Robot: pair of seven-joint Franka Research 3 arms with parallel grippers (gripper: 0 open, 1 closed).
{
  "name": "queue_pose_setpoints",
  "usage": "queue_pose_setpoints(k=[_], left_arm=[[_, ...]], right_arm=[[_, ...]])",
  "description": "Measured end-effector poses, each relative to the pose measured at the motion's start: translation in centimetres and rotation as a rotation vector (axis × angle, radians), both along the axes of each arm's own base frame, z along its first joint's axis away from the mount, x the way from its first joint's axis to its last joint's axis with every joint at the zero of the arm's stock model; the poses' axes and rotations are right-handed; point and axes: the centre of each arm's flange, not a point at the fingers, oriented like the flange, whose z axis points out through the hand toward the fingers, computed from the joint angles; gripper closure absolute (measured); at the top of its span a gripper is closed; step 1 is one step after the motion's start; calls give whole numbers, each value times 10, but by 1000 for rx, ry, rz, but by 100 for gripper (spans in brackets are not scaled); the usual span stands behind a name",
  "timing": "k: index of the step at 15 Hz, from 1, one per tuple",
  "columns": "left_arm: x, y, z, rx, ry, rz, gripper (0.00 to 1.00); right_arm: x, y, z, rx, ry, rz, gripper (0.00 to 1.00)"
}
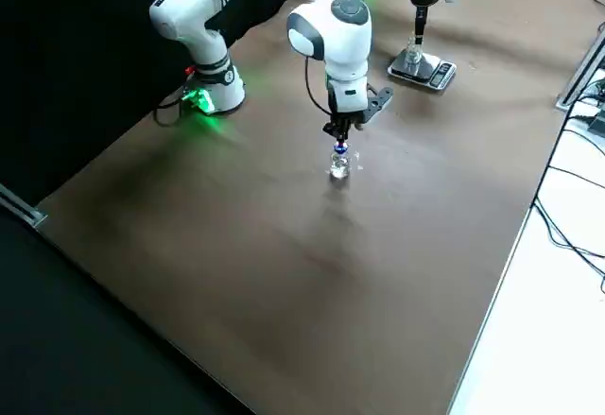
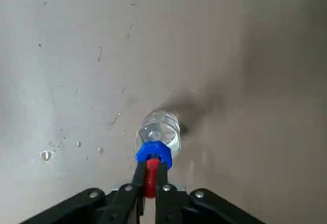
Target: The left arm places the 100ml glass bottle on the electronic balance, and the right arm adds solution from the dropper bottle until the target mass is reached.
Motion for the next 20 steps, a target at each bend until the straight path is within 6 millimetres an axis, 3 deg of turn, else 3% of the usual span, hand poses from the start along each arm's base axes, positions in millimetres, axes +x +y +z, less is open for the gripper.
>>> queue_pose_setpoints(k=[4,5,9,12,15,20], left_arm=[[18,9,13,-15,-20,40,0],[25,14,23,-27,-30,52,0],[63,54,105,-75,-76,108,0],[89,108,169,-55,-91,72,0],[107,167,213,2,-77,-24,0],[136,303,275,89,-2,-216,0]], right_arm=[[6,-1,10,0,-4,0,89],[7,-1,12,0,-5,0,89],[12,-2,27,6,17,1,89],[16,-2,39,7,14,1,89],[16,-2,46,6,3,2,89],[15,-3,51,5,9,4,89]])
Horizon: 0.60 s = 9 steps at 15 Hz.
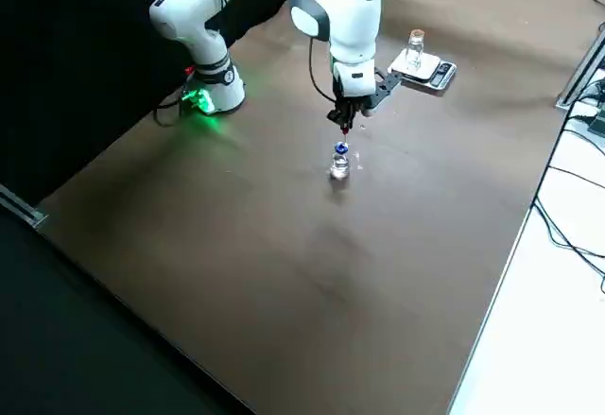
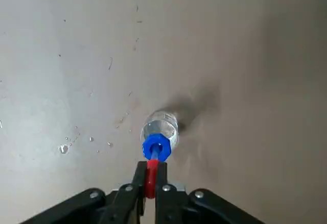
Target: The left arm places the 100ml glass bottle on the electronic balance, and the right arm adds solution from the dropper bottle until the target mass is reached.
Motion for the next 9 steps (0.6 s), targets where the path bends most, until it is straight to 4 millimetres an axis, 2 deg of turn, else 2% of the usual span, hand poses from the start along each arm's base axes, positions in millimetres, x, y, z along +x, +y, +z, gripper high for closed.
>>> queue_pose_setpoints(k=[4,5,7,9], left_arm=[[6,115,44,22,42,-97,0],[3,166,59,30,61,-150,0],[-4,203,72,30,63,-159,0],[-11,225,81,29,58,-145,0]], right_arm=[[3,-1,13,2,13,1,89],[5,-1,18,1,10,2,89],[6,-1,20,-2,10,3,89],[7,-1,24,-2,21,5,89]])
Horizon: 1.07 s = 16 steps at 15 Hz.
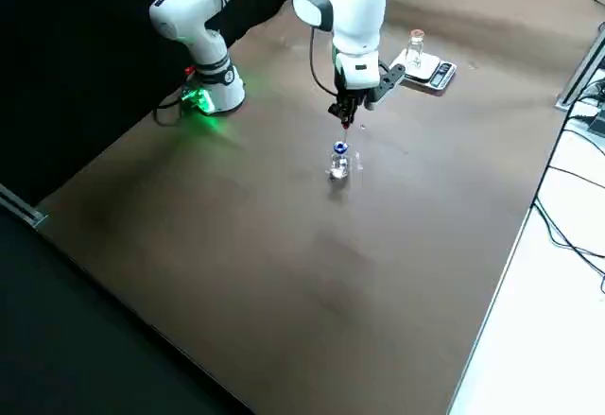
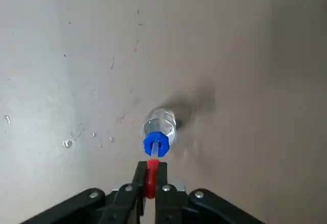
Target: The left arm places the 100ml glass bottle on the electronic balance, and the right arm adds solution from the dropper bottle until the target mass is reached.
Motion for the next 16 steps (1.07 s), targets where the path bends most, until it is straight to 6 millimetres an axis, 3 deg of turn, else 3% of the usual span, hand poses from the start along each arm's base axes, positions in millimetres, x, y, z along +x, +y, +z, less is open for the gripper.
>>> queue_pose_setpoints(k=[3,8,16], left_arm=[[-9,10,-4,0,16,13,0],[-14,8,-18,1,38,-6,0],[-12,9,-19,-8,28,7,0]], right_arm=[[5,0,17,2,15,2,90],[9,3,35,5,28,8,90],[17,7,61,6,23,15,89]])
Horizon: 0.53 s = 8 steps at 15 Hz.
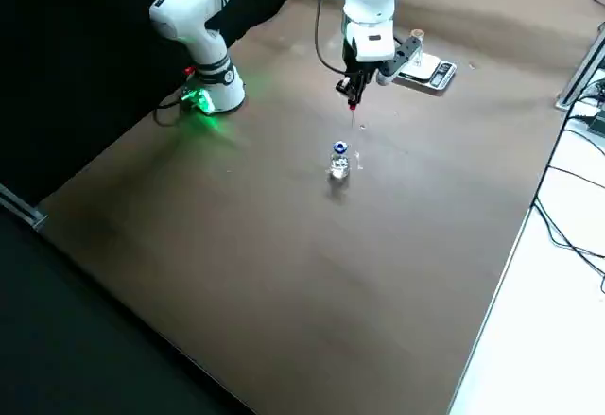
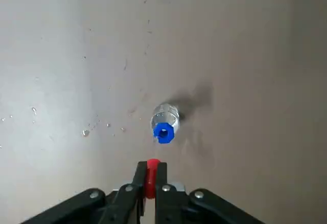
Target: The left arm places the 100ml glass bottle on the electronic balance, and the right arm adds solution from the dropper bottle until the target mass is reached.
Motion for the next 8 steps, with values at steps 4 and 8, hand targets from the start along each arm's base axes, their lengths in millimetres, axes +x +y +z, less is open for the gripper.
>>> queue_pose_setpoints(k=[4,8], left_arm=[[0,1,0,0,-1,8,0],[0,1,0,0,0,8,0]], right_arm=[[5,14,8,-3,-15,-5,89],[8,28,14,-8,-26,-23,89]])
